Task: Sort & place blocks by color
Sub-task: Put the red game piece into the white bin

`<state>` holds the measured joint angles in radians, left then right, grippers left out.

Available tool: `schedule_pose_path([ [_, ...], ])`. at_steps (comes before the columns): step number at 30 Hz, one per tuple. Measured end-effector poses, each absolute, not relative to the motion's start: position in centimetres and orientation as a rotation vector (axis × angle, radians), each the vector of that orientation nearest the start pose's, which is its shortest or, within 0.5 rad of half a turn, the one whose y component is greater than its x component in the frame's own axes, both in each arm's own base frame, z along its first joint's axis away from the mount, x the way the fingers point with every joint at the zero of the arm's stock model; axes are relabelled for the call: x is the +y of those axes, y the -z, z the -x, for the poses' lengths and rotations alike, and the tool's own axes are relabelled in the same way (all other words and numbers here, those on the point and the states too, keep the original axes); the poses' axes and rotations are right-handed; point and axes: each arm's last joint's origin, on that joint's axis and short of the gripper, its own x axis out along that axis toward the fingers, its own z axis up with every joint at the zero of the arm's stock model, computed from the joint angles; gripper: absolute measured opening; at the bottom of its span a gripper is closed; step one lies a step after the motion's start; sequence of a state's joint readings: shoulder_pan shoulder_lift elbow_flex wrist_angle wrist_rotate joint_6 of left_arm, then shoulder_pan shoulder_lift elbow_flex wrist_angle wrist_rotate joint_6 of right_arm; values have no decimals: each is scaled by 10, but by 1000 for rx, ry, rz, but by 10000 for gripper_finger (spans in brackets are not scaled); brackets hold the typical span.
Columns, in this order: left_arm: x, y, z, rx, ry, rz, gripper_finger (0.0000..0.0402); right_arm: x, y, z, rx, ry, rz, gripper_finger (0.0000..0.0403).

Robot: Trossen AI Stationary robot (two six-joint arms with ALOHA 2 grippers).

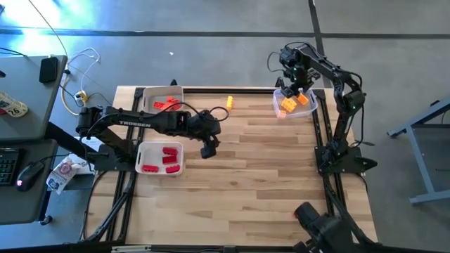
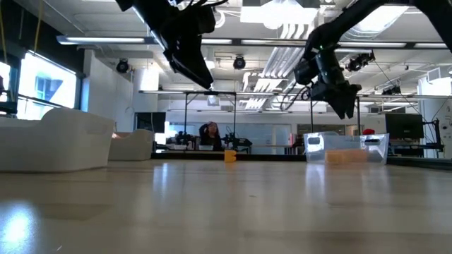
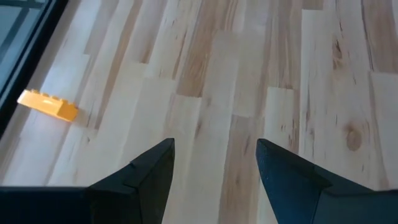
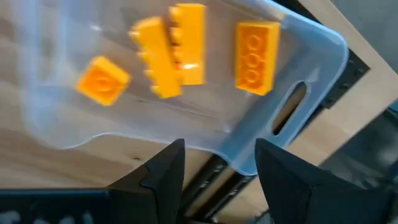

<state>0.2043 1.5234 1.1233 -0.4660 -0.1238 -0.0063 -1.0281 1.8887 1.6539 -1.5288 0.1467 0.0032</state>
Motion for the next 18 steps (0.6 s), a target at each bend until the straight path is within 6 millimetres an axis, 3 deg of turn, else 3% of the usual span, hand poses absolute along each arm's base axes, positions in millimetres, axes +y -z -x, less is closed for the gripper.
schedule_pose_path([
  [12, 68, -253, -312, 878, -286, -10, 211, -216, -318, -204, 1508, 681, -689, 180],
  [18, 69, -253, -311, 890, -302, -17, 211, -174, -334, -223, 1453, 465, -608, 180],
])
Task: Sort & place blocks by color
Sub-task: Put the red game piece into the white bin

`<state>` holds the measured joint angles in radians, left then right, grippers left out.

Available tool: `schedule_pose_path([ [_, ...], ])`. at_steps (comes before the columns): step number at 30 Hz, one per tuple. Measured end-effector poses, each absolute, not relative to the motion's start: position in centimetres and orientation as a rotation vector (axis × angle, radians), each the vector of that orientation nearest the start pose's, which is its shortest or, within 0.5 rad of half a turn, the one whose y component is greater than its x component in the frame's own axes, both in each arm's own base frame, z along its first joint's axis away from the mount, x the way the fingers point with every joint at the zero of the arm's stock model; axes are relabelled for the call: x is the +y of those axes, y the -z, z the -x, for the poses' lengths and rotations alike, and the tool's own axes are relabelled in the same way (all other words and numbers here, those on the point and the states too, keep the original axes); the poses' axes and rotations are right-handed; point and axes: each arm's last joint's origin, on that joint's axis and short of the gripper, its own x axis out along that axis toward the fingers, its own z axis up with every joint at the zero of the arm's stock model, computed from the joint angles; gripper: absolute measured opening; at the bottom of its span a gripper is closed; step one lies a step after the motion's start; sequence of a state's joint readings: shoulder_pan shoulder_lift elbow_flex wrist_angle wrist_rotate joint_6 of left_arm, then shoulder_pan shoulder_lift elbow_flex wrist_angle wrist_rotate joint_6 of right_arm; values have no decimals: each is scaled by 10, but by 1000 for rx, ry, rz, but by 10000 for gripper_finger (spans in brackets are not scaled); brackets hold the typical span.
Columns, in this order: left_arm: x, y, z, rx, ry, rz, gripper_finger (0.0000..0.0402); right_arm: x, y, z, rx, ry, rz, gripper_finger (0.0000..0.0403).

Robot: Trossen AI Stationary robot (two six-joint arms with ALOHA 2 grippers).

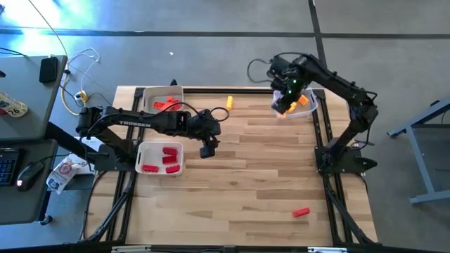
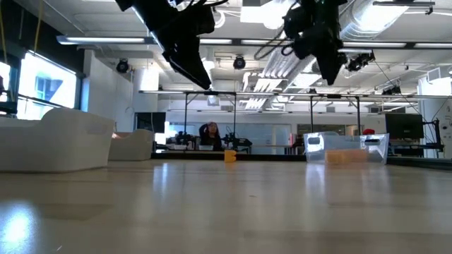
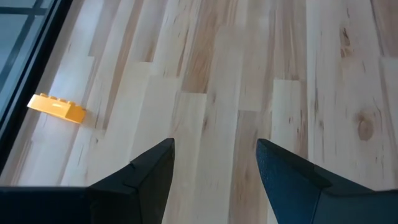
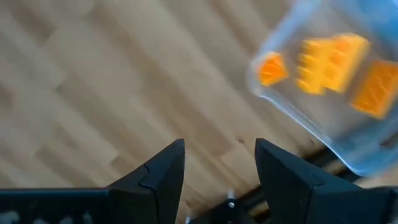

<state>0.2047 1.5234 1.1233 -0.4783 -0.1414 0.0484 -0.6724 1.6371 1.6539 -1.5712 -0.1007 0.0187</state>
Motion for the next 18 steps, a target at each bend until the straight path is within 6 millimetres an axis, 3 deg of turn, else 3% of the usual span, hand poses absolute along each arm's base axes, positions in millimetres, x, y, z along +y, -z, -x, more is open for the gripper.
schedule_pose_path([
  [11, 69, -252, -310, 894, -314, -3, 211, -89, -336, -267, 1514, 161, -318, 218],
  [18, 69, -252, -309, 902, -314, -1, 211, -31, -325, -277, 1588, 49, -94, 224],
])
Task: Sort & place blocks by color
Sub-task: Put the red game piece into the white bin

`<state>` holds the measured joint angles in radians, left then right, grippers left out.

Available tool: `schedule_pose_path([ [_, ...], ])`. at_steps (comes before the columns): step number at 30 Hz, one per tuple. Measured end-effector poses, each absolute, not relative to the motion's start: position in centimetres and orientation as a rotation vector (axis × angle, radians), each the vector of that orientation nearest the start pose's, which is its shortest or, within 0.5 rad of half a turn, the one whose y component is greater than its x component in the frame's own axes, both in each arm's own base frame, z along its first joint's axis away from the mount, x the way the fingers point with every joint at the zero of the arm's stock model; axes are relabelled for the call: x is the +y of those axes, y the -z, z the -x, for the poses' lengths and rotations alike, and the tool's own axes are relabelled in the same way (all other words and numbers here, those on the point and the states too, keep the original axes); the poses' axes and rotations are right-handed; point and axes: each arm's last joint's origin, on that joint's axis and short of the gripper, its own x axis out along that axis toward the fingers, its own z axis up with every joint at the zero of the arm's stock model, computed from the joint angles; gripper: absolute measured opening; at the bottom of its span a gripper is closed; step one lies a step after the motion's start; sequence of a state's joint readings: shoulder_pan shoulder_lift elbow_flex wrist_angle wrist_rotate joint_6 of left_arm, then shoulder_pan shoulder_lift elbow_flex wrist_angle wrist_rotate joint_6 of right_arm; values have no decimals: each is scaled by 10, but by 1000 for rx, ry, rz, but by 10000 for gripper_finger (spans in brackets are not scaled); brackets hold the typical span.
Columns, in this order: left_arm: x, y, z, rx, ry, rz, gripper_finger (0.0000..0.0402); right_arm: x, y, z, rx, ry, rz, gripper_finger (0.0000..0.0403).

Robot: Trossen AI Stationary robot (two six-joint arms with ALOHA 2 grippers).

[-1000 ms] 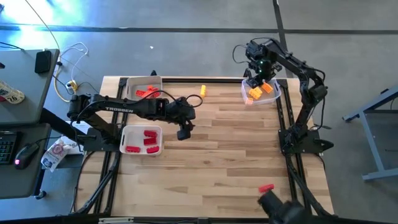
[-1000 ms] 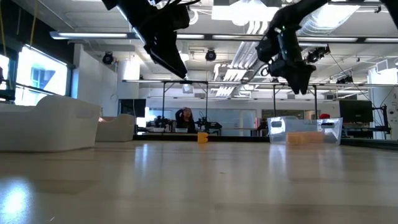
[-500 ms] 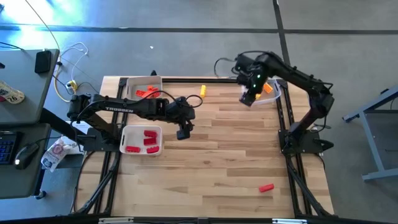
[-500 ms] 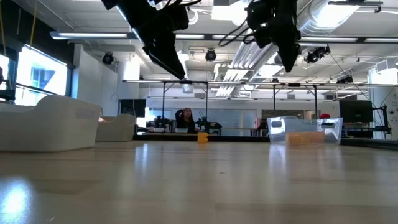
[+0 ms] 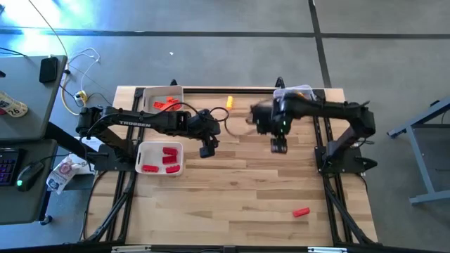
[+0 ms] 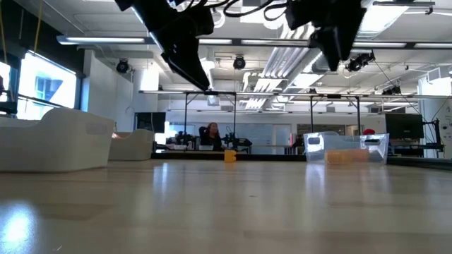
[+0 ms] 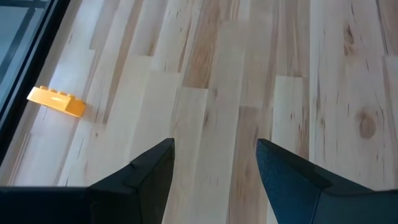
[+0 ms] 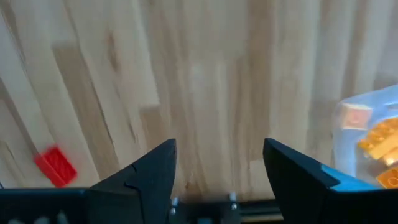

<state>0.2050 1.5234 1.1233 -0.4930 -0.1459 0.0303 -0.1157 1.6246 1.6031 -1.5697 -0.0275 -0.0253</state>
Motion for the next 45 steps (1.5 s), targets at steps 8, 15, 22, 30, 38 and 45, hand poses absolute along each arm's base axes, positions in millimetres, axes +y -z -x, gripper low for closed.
schedule_pose_path([
  [8, 69, -251, -309, 911, -313, -1, 211, 17, -276, -253, 1799, 21, -41, 197],
  [15, 69, -251, -309, 911, -313, -1, 211, 48, -248, -237, 1897, 28, 14, 176],
  [22, 69, -251, -309, 911, -313, -1, 211, 81, -231, -228, 1883, 0, 36, 174],
  [30, 69, -251, -309, 910, -313, -1, 211, 126, -227, -216, 1818, -10, 2, 174],
  [38, 69, -252, -309, 908, -313, 0, 211, 172, -225, -200, 1700, -20, -59, 174],
  [45, 69, -252, -310, 900, -313, -1, 211, 201, -222, -186, 1625, -17, -84, 174],
])
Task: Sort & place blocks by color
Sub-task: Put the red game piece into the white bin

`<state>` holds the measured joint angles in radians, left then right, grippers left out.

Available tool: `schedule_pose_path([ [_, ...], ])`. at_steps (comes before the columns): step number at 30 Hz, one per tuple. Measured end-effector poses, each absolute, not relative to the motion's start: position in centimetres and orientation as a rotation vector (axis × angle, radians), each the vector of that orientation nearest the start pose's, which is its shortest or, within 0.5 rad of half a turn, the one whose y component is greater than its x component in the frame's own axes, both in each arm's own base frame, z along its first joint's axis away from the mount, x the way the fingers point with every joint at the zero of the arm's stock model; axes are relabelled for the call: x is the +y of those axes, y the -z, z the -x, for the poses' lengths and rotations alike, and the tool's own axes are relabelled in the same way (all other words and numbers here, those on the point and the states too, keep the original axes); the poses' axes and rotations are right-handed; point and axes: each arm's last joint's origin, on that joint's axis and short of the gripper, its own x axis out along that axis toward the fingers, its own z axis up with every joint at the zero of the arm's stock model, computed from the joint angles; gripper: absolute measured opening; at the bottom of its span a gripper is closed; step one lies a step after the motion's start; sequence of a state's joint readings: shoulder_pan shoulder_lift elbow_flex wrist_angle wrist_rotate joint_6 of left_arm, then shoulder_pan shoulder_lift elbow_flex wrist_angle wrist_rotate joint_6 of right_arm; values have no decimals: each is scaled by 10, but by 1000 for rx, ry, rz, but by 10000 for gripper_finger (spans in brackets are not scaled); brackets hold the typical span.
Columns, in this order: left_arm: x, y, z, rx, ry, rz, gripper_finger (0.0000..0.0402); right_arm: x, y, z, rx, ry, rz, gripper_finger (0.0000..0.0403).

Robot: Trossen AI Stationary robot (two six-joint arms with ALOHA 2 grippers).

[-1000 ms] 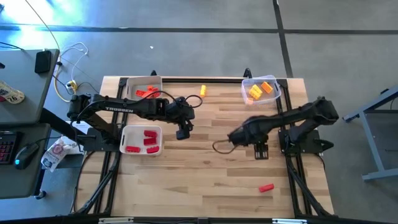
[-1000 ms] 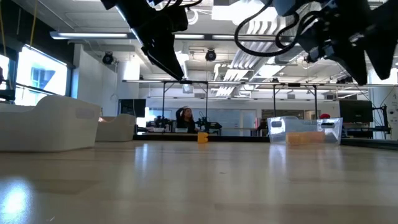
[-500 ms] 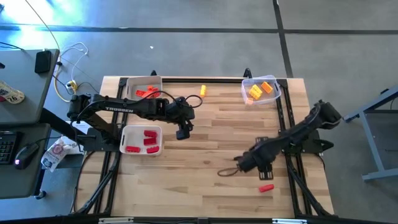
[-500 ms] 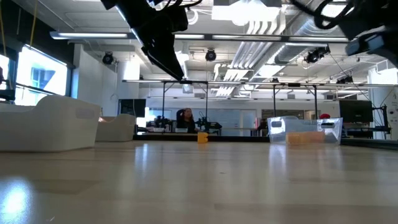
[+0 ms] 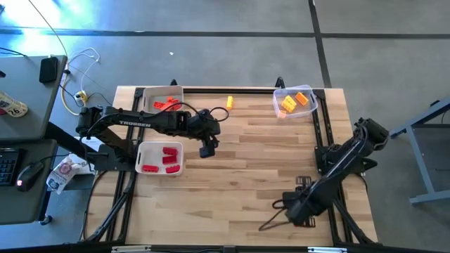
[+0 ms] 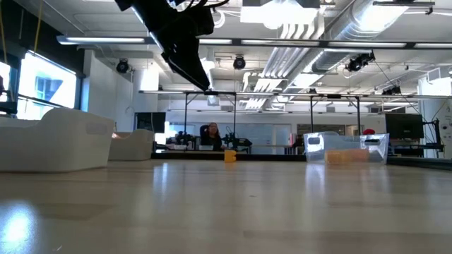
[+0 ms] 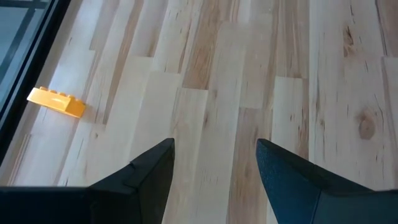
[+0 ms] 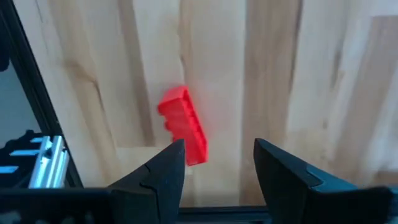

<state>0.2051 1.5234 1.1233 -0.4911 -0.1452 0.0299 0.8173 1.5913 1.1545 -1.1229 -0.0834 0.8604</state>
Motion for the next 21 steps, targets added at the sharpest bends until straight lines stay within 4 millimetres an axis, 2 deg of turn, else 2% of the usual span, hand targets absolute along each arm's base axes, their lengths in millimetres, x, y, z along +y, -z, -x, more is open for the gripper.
schedule_pose_path([
  [8, 69, -254, -312, 861, -314, -1, 211, 227, -205, -178, 1623, -14, -92, 174],
  [21, 69, -255, -313, 852, -315, -2, 211, 245, -170, -176, 1684, 26, -13, 174],
])
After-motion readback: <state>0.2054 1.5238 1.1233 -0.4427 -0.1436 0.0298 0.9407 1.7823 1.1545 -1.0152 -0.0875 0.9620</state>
